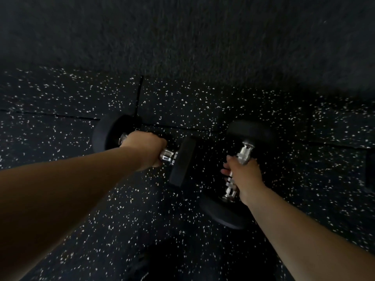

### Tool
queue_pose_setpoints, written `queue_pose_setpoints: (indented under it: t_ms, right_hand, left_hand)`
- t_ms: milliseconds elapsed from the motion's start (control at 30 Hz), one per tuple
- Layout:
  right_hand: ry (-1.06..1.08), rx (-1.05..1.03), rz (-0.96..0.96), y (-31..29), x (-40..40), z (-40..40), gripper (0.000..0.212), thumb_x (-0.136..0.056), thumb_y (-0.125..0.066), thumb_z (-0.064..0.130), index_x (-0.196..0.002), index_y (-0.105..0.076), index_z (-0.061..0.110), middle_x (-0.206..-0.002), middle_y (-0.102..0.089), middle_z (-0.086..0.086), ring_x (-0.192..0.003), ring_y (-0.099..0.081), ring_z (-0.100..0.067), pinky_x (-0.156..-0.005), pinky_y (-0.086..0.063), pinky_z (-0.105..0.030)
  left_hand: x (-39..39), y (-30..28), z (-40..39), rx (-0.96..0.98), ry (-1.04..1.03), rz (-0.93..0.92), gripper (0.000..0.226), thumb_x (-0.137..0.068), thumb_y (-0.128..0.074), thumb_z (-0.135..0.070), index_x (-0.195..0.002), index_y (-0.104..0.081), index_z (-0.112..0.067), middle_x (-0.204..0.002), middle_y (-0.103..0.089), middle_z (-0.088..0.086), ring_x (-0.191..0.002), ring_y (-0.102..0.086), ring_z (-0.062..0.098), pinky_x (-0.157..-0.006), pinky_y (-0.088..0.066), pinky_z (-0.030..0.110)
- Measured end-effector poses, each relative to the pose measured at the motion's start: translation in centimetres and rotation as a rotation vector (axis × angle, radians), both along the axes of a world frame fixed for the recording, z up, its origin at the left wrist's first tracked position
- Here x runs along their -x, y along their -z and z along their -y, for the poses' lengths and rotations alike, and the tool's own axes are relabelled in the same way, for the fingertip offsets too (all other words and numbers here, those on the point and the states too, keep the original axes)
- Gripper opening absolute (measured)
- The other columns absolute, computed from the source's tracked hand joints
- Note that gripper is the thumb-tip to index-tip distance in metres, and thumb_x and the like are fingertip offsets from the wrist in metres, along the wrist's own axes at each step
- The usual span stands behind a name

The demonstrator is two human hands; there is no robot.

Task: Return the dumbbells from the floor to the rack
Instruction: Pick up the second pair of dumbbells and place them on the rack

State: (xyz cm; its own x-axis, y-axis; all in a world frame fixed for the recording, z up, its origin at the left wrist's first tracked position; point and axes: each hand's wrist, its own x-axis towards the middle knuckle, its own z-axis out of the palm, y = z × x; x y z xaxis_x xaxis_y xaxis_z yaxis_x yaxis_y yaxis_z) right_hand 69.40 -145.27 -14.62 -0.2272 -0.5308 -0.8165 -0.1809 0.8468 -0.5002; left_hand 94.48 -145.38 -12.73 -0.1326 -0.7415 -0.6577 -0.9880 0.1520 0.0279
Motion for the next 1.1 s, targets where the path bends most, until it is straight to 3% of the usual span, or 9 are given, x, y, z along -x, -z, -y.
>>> queue_pose_setpoints:
  t_ms: [167, 400, 633, 900, 1033, 1100]
  right_hand:
    - [0.094, -0.114, 0.027, 0.0, 0.0, 0.9, 0.019, -0.084, -0.067, 0.032, -0.077, -0.058, 0.016, -0.063, -0.058, 0.0, -0.05, -0.055, -0.013, -0.045, -0.045, -0.025]
    - [0.108, -0.115, 0.024, 0.1, 0.6, 0.7, 0.006, -0.083, -0.058, 0.017, -0.079, -0.056, 0.012, -0.062, -0.055, -0.002, -0.048, -0.052, -0.013, -0.04, -0.04, -0.021]
    - [0.076, -0.075, 0.026, -2.2, 1.0, 1.3, 0.011, -0.082, -0.056, 0.013, -0.072, -0.053, 0.014, -0.057, -0.052, -0.002, -0.043, -0.047, -0.014, -0.04, -0.038, -0.022]
    - [0.055, 0.031, 0.036, -12.0, 2.7, 1.6, 0.007, -0.081, -0.057, 0.013, -0.075, -0.055, 0.016, -0.059, -0.053, -0.001, -0.044, -0.049, -0.014, -0.042, -0.038, -0.022]
    - [0.078, 0.056, 0.014, -19.5, 4.5, 1.1, 0.008, -0.081, -0.059, 0.015, -0.074, -0.056, 0.018, -0.06, -0.054, 0.0, -0.046, -0.051, -0.014, -0.046, -0.04, -0.024]
    - [0.086, 0.06, 0.005, -24.0, 5.7, 0.6, 0.006, -0.081, -0.059, 0.016, -0.076, -0.057, 0.018, -0.062, -0.056, -0.001, -0.047, -0.052, -0.015, -0.047, -0.04, -0.025]
  left_hand:
    - [-0.2, 0.5, 1.1, -0.094, 0.022, 0.0, 0.018, -0.076, -0.069, -0.036, -0.089, -0.058, -0.031, -0.066, -0.05, -0.012, -0.07, -0.053, 0.012, -0.061, -0.039, 0.028]
    - [0.4, 0.0, 2.4, -0.12, 0.009, 0.01, 0.014, -0.076, -0.065, -0.036, -0.088, -0.058, -0.031, -0.066, -0.052, -0.01, -0.062, -0.05, 0.009, -0.053, -0.035, 0.027]
    - [2.2, -2.7, 3.9, -0.101, -0.053, -0.032, 0.019, -0.074, -0.066, -0.04, -0.09, -0.058, -0.031, -0.069, -0.056, -0.01, -0.067, -0.054, 0.012, -0.056, -0.039, 0.028]
    - [4.5, -12.9, 3.8, -0.122, -0.229, -0.18, 0.015, -0.069, -0.068, -0.034, -0.08, -0.06, -0.028, -0.065, -0.061, -0.008, -0.06, -0.055, 0.009, -0.055, -0.039, 0.026]
    - [5.9, -20.4, 2.8, -0.18, -0.434, -0.352, 0.01, -0.071, -0.066, -0.024, -0.078, -0.061, -0.019, -0.059, -0.061, 0.0, -0.052, -0.056, 0.016, -0.056, -0.046, 0.029]
    - [6.9, -25.0, 2.0, -0.202, -0.548, -0.423, 0.008, -0.074, -0.064, -0.019, -0.076, -0.059, -0.014, -0.058, -0.058, 0.003, -0.05, -0.053, 0.018, -0.049, -0.045, 0.027]
